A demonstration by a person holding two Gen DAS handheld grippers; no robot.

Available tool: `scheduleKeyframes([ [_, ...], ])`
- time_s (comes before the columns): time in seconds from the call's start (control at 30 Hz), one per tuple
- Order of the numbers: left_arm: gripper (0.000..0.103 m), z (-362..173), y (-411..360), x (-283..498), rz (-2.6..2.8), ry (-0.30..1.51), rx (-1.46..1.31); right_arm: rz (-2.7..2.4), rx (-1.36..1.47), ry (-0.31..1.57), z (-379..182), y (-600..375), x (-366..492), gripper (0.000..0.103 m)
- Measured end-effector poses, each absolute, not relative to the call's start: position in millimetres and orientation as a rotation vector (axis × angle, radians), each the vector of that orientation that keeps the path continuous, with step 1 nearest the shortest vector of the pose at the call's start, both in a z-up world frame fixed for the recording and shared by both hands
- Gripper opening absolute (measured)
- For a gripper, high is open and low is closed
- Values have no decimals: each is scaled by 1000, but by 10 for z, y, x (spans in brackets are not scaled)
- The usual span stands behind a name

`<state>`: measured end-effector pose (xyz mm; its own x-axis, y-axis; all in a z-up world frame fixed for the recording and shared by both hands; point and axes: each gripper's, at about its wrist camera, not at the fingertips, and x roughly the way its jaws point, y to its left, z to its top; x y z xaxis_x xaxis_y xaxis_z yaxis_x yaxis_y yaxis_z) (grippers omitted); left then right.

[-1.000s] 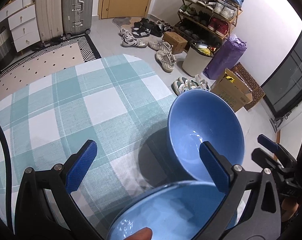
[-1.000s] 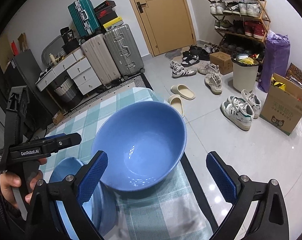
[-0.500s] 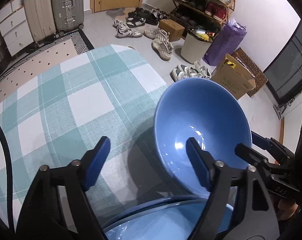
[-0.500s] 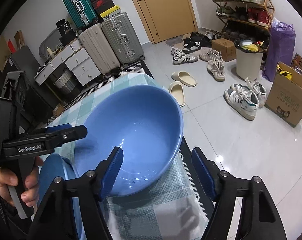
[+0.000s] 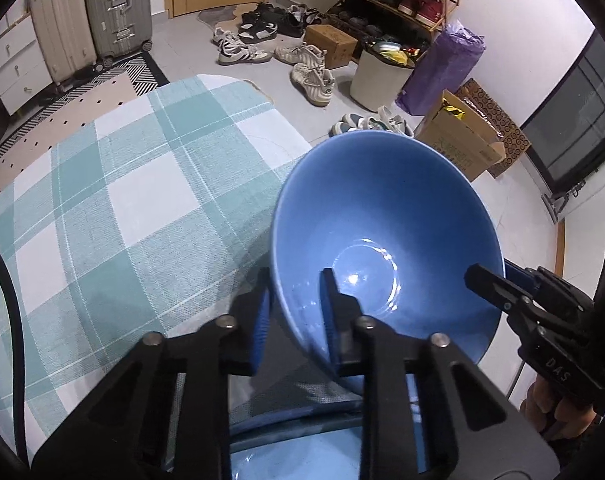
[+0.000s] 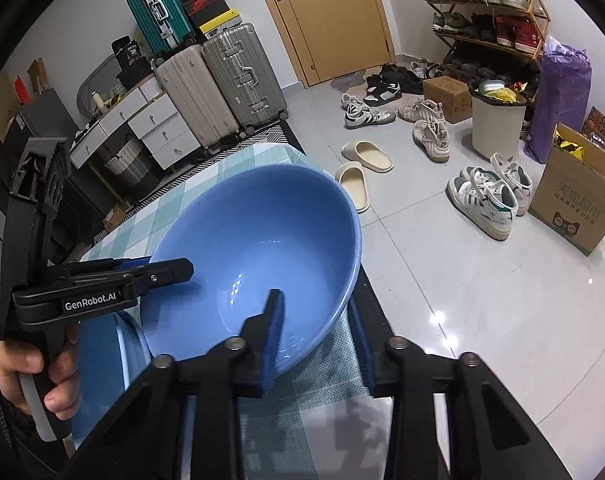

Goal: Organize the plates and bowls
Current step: 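Close both tools on the rim of the blue bowl, then lift and carry the blue bowl with both tools toward the nested bowls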

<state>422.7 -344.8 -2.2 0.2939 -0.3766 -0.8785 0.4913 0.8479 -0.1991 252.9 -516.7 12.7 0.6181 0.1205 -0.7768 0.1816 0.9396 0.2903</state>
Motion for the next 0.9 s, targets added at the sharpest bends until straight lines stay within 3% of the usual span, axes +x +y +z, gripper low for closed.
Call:
scheduleKeyframes([
  [0.9,16,489,-3411,4003,-599,998,69,-74,323,788,446,-5141,2461,29],
])
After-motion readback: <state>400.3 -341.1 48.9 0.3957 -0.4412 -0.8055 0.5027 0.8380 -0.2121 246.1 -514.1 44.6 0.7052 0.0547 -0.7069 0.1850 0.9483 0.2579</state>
